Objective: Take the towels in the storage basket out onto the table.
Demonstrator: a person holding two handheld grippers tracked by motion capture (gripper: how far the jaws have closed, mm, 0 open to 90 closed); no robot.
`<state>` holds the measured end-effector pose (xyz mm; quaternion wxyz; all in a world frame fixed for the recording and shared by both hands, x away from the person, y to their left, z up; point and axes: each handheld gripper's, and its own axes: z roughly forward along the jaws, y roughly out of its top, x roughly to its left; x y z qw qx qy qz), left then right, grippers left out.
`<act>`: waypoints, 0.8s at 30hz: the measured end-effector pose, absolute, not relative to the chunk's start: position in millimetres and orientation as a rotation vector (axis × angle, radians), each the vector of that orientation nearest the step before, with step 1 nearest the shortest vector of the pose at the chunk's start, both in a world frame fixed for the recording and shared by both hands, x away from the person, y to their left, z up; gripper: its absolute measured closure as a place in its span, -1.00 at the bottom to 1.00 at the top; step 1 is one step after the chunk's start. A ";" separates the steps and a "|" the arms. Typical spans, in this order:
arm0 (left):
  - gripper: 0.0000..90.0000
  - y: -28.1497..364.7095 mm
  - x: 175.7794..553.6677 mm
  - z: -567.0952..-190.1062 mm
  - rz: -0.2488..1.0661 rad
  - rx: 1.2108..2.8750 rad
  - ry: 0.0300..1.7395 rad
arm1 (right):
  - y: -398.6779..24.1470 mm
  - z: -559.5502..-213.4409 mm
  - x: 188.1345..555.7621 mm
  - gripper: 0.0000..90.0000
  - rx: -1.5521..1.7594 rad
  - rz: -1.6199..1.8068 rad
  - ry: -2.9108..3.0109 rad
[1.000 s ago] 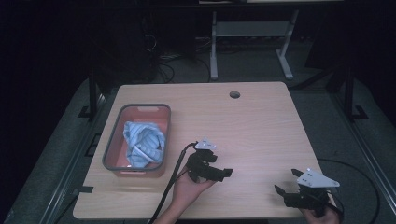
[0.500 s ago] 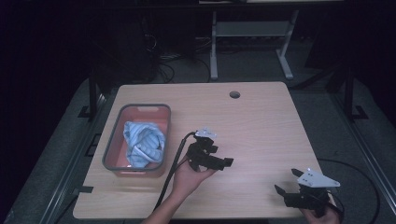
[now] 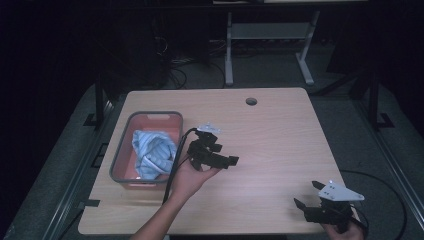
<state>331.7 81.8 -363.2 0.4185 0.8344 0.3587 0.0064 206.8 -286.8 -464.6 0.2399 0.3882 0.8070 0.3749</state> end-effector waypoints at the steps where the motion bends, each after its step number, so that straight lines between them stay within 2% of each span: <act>1: -0.52 84.6 332.0 -362.2 0.023 2.099 0.906 | -287.0 -464.4 206.8 -0.66 1.056 1.030 2.206; 24: -0.51 141.3 343.1 -339.4 0.061 2.103 0.987 | -288.3 -463.6 204.9 -0.66 1.069 1.028 2.199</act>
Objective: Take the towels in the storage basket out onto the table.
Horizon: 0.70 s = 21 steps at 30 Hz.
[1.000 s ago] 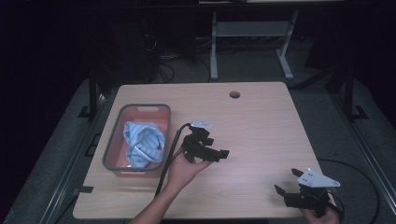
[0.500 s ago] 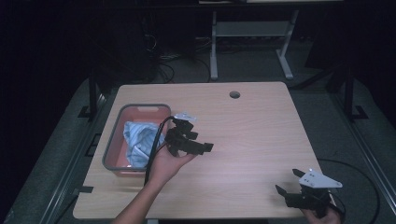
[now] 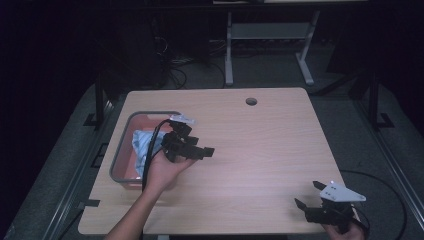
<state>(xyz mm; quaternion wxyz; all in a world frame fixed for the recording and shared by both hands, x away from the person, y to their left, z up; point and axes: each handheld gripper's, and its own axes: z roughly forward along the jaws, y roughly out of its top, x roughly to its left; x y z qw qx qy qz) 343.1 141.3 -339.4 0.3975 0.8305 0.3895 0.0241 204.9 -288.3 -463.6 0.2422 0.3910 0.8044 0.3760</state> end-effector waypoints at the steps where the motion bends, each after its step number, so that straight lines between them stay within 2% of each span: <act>1: -0.51 144.5 343.9 -338.5 0.057 2.102 0.989 | -288.5 -463.7 205.0 -0.66 1.068 1.028 2.199; 21: -0.49 208.2 346.6 -326.6 0.110 2.017 1.105 | -287.7 -463.9 205.8 -0.66 1.069 1.021 2.199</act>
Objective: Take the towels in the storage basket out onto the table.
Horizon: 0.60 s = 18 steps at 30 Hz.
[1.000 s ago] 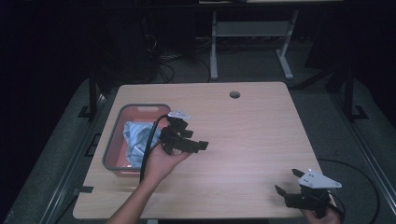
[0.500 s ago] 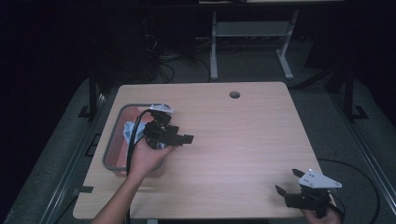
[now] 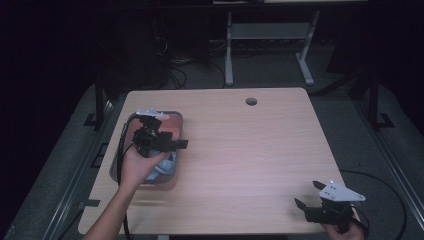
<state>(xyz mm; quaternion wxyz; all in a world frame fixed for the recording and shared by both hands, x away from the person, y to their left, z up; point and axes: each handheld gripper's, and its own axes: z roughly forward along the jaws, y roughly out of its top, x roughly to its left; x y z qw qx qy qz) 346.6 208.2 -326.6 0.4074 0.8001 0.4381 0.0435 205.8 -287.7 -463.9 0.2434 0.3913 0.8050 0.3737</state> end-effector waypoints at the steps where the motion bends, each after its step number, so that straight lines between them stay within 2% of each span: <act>1: -0.49 208.2 346.6 -326.6 0.110 2.017 1.105 | -287.7 -463.9 205.8 -0.66 1.069 1.021 2.199; 18: -0.49 260.3 341.5 -325.5 0.177 1.953 1.222 | -287.0 -464.6 206.5 -0.66 1.070 1.013 2.202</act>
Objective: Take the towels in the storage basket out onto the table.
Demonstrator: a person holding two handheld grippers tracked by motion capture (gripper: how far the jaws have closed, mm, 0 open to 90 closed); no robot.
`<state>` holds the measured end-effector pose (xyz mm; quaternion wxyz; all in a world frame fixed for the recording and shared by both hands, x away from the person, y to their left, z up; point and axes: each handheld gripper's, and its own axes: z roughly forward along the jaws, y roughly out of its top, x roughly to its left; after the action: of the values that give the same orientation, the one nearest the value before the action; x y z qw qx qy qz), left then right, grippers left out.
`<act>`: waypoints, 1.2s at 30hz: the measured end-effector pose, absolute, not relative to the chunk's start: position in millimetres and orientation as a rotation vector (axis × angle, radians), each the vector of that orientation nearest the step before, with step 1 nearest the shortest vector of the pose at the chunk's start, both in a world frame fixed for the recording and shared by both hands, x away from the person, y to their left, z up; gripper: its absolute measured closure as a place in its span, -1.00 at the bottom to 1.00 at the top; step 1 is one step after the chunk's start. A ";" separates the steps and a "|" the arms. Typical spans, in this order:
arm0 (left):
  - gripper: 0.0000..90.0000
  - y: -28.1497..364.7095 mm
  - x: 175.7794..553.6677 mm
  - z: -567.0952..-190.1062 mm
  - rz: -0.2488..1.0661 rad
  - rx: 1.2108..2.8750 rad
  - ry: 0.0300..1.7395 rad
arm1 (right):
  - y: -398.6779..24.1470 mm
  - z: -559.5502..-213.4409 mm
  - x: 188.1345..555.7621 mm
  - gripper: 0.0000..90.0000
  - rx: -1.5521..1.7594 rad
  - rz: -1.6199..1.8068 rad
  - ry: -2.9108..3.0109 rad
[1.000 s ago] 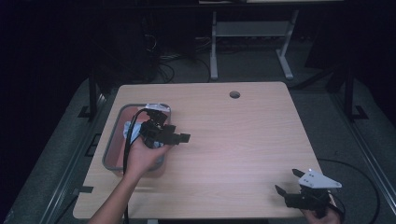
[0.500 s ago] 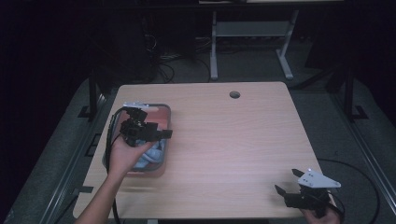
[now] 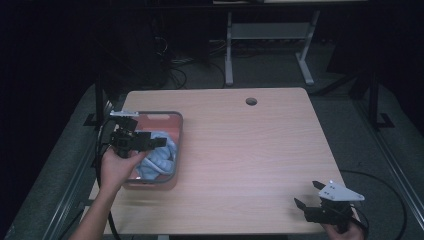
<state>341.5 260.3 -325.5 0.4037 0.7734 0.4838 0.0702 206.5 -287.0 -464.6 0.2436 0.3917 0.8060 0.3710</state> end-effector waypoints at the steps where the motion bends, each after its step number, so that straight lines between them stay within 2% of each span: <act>1: -0.49 262.4 341.2 -325.4 0.182 1.954 1.223 | -286.6 -464.7 206.1 -0.66 1.080 1.012 2.205; 21: -0.48 296.1 341.4 -343.1 0.246 1.919 1.369 | -285.7 -465.1 206.7 -0.66 1.075 1.013 2.204; 36: -0.36 291.3 351.9 -367.2 0.227 1.952 1.466 | -285.2 -465.2 206.7 -0.66 1.073 1.013 2.205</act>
<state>351.9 291.3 -367.2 0.3381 0.7492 0.5629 0.0872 206.7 -285.2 -465.2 0.2415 0.3925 0.8065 0.3704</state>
